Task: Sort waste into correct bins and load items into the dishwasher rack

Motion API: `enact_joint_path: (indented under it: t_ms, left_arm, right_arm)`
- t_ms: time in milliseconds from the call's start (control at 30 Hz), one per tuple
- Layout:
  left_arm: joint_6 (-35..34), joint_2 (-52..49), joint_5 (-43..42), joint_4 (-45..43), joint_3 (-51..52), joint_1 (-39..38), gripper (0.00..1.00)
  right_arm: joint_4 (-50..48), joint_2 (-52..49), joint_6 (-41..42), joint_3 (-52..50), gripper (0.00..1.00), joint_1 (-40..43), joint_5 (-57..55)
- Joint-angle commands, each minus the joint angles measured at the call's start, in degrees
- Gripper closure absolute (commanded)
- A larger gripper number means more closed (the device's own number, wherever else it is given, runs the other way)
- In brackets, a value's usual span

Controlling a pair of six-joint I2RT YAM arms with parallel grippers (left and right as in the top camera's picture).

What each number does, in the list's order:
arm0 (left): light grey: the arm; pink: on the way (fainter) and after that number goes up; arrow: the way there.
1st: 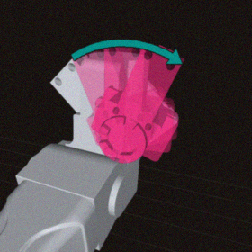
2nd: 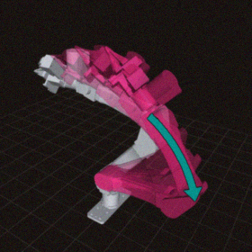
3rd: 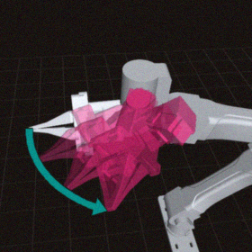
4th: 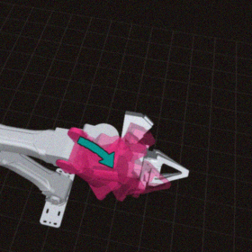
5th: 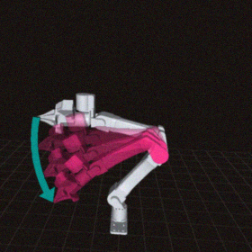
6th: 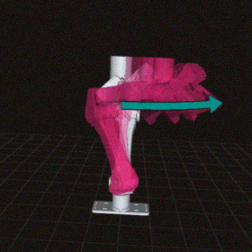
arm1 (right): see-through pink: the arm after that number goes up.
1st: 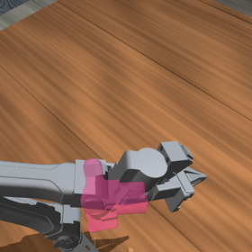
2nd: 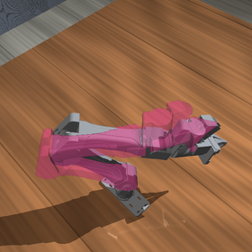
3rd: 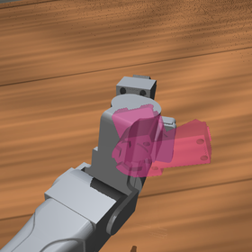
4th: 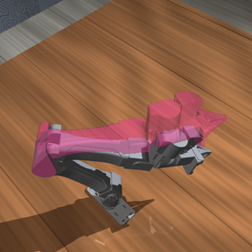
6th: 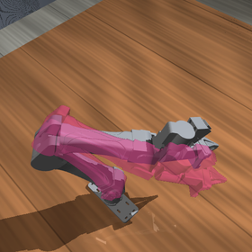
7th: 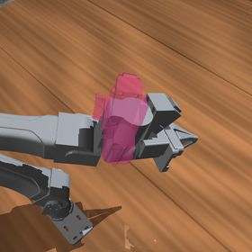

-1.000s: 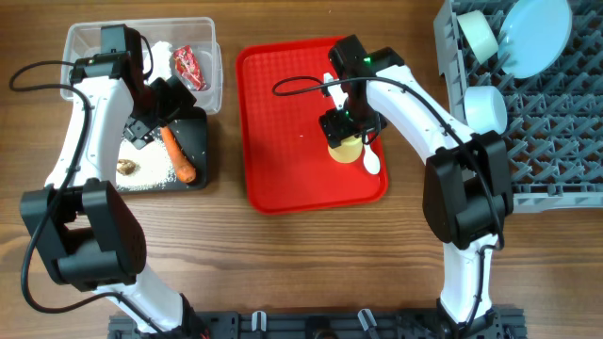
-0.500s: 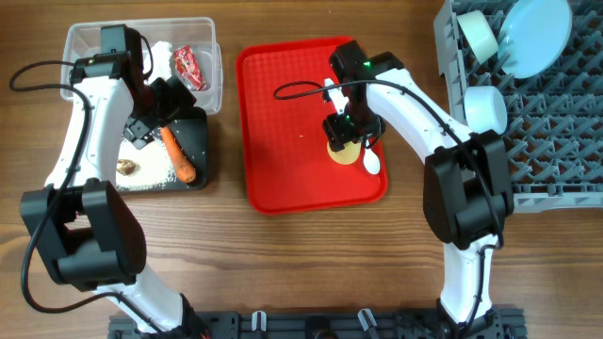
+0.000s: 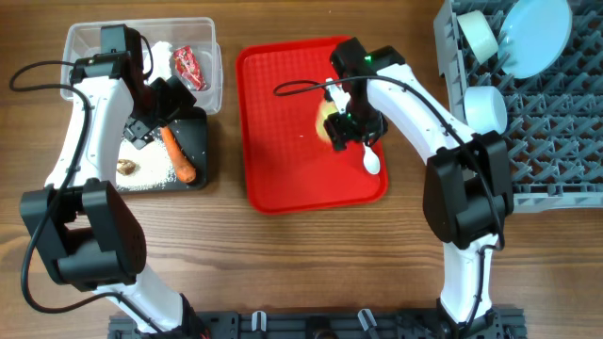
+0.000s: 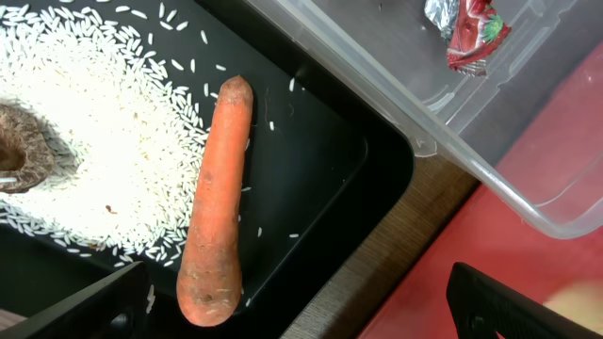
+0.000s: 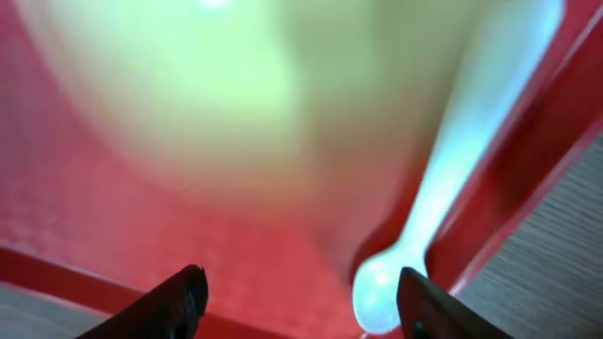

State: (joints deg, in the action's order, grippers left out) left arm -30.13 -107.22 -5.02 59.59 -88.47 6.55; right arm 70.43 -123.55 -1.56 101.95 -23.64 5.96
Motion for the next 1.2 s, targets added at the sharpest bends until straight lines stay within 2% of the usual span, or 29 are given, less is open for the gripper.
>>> enact_joint_path:
  t_ms: [0,233,333,667,700,733,833,1000,1167]
  left_arm:
    - [0.0,1.6,0.6,0.0,-1.2,0.1,0.0]
    - [0.0,1.6,0.6,0.0,-1.2,0.1,0.0]
    - [0.0,1.6,0.6,0.0,-1.2,0.1,0.0]
    - [0.0,1.6,0.6,0.0,-1.2,0.1,0.0]
    - [0.0,1.6,0.6,0.0,-1.2,0.1,0.0]
    - [0.0,1.6,0.6,0.0,-1.2,0.1,0.0]
    - [0.0,1.6,0.6,0.0,-1.2,0.1,0.0]
    - [0.0,1.6,0.6,0.0,-1.2,0.1,0.0]
    - [0.0,1.6,0.6,0.0,-1.2,0.1,0.0]
  right_arm:
    - [1.4,2.1,0.0,3.9,0.44,0.0,-0.4]
    - [0.9,3.3,-0.3,3.9,0.43,0.0,-0.4]
    - [0.3,3.3,-0.4,3.9,0.38,0.0,-0.4]
    - [-1.1,3.3,-0.6,3.9,0.38,0.0,-0.3]
    - [-1.2,3.3,-0.6,3.9,0.37,0.0,-0.3]
    - [-1.4,3.3,-0.6,3.9,0.31,0.0,-0.3]
    - [-2.9,3.3,-0.6,3.9,0.28,0.0,-0.3]
    - [-9.6,3.3,0.6,3.9,0.21,0.0,-0.2]
    - [-23.7,3.0,4.0,3.8,0.1,0.0,-0.1]
